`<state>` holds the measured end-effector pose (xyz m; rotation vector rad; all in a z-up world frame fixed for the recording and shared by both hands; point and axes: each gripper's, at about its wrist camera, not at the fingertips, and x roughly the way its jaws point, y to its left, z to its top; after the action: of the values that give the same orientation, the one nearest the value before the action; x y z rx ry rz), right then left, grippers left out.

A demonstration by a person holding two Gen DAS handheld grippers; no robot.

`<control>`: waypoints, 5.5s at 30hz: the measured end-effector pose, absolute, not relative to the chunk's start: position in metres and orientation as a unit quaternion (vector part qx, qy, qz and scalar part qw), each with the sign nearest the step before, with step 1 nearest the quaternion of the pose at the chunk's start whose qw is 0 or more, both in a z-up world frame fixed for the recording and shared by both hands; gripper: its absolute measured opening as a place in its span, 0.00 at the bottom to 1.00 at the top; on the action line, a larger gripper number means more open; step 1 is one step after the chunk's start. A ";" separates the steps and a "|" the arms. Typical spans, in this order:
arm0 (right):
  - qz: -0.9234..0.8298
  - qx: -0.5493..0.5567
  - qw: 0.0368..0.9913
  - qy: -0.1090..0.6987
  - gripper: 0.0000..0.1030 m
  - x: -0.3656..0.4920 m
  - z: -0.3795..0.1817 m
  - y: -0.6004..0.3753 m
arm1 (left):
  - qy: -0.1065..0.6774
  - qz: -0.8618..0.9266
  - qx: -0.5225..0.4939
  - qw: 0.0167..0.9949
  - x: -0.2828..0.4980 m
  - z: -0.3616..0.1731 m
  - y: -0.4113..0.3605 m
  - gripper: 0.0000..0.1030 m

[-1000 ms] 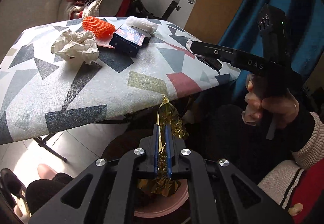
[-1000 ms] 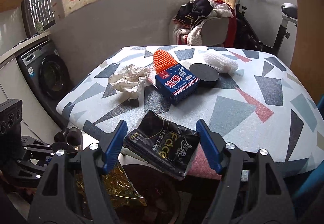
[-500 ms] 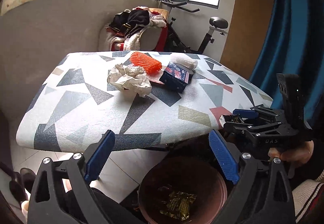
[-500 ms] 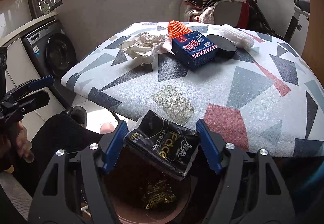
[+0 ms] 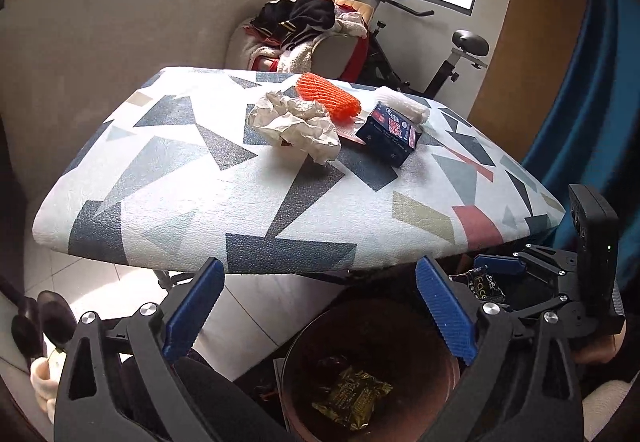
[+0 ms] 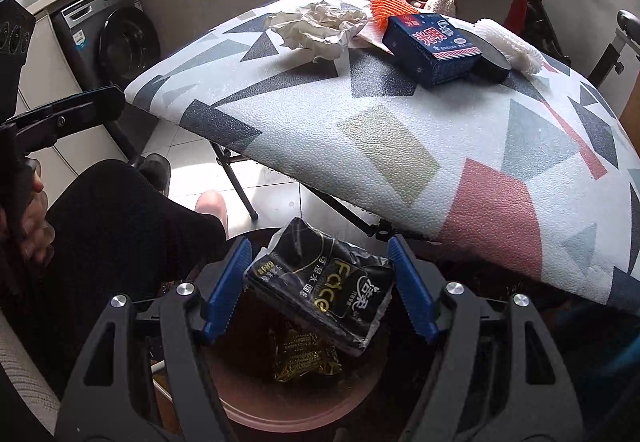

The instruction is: Collect trash

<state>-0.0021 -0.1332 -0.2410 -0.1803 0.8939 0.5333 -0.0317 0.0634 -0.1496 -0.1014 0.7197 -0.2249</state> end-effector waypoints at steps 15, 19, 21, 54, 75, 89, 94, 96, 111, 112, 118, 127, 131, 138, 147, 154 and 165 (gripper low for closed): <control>0.242 -0.089 0.860 0.441 0.85 0.003 -0.249 -0.133 | 0.371 -0.106 -0.045 0.922 -0.026 -0.158 0.059 0.91; 0.226 -0.085 0.868 0.435 0.92 0.005 -0.247 -0.137 | 0.373 -0.105 -0.044 0.921 -0.025 -0.158 0.059 0.91; 0.205 -0.084 0.874 0.432 0.93 0.007 -0.246 -0.140 | 0.373 -0.105 -0.045 0.921 -0.025 -0.158 0.059 0.91; 0.167 -0.080 0.916 0.355 0.94 0.022 -0.216 -0.160 | 0.346 -0.078 -0.104 0.929 -0.024 -0.143 0.085 0.91; 0.245 -0.258 0.866 0.351 0.94 0.241 -0.211 -0.108 | 0.359 -0.055 -0.184 0.913 0.050 -0.145 0.120 0.91; 0.261 -0.175 0.893 0.322 0.78 0.200 -0.200 -0.136 | 0.371 -0.113 -0.257 0.885 0.067 -0.159 0.121 0.86; 0.203 -0.151 0.926 0.281 0.78 0.182 -0.201 -0.153 | 0.377 -0.124 -0.270 0.877 0.084 -0.159 0.115 0.84; 0.187 -0.139 0.934 0.269 0.78 0.178 -0.201 -0.158 | 0.385 -0.132 -0.263 0.875 0.095 -0.159 0.111 0.83; 0.196 -0.147 0.937 0.249 0.78 0.165 -0.205 -0.155 | 0.423 -0.109 -0.267 0.859 0.185 -0.181 0.093 0.72; 0.194 -0.152 0.937 0.247 0.78 0.164 -0.206 -0.153 | 0.422 -0.101 -0.262 0.862 0.188 -0.182 0.093 0.68; 0.188 -0.134 0.940 0.251 0.78 0.167 -0.205 -0.157 | 0.417 -0.103 -0.217 0.876 0.194 -0.173 0.087 0.40; 0.186 -0.122 0.939 0.262 0.78 0.173 -0.205 -0.160 | 0.369 -0.132 -0.147 0.908 0.149 -0.132 0.085 0.34; 0.180 -0.116 0.934 0.285 0.78 0.182 -0.202 -0.162 | 0.368 -0.134 -0.153 0.907 0.132 -0.126 0.092 0.34; 0.125 -0.174 0.941 0.263 0.78 0.153 -0.178 -0.166 | 0.364 -0.148 -0.150 0.907 0.100 -0.120 0.096 0.34; 0.141 -0.099 0.946 0.274 0.78 0.079 -0.171 -0.178 | 0.376 -0.195 -0.099 0.901 0.049 -0.133 0.067 0.34; 0.137 -0.083 0.947 0.279 0.78 0.034 -0.175 -0.184 | 0.389 -0.221 -0.077 0.891 0.006 -0.148 0.049 0.35; 0.144 -0.093 0.946 0.274 0.78 -0.001 -0.182 -0.184 | 0.398 -0.226 -0.042 0.888 -0.022 -0.155 0.037 0.51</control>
<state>-0.0006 -0.1840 -0.1824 -0.1889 0.5588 0.2933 -0.0221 0.0373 -0.1553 -0.0863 0.8277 -0.4699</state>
